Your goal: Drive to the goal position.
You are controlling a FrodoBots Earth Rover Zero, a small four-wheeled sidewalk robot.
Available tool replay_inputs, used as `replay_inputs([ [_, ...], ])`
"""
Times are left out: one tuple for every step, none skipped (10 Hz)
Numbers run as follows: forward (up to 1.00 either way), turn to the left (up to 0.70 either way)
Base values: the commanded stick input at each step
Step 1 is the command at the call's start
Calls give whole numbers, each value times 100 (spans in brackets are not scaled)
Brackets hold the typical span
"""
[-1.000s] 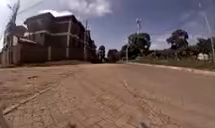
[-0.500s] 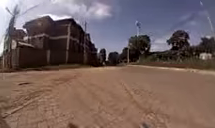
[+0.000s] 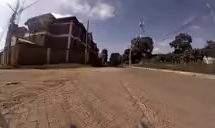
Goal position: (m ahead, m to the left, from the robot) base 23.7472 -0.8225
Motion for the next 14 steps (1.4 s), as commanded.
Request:
replay_inputs([
  [100,0],
  [100,0],
  [100,0],
  [100,0],
  [100,0],
  [100,0],
  [100,0],
  [100,0],
  [100,0],
  [100,0],
  [100,0],
  [100,0],
  [100,0],
  [100,0],
])
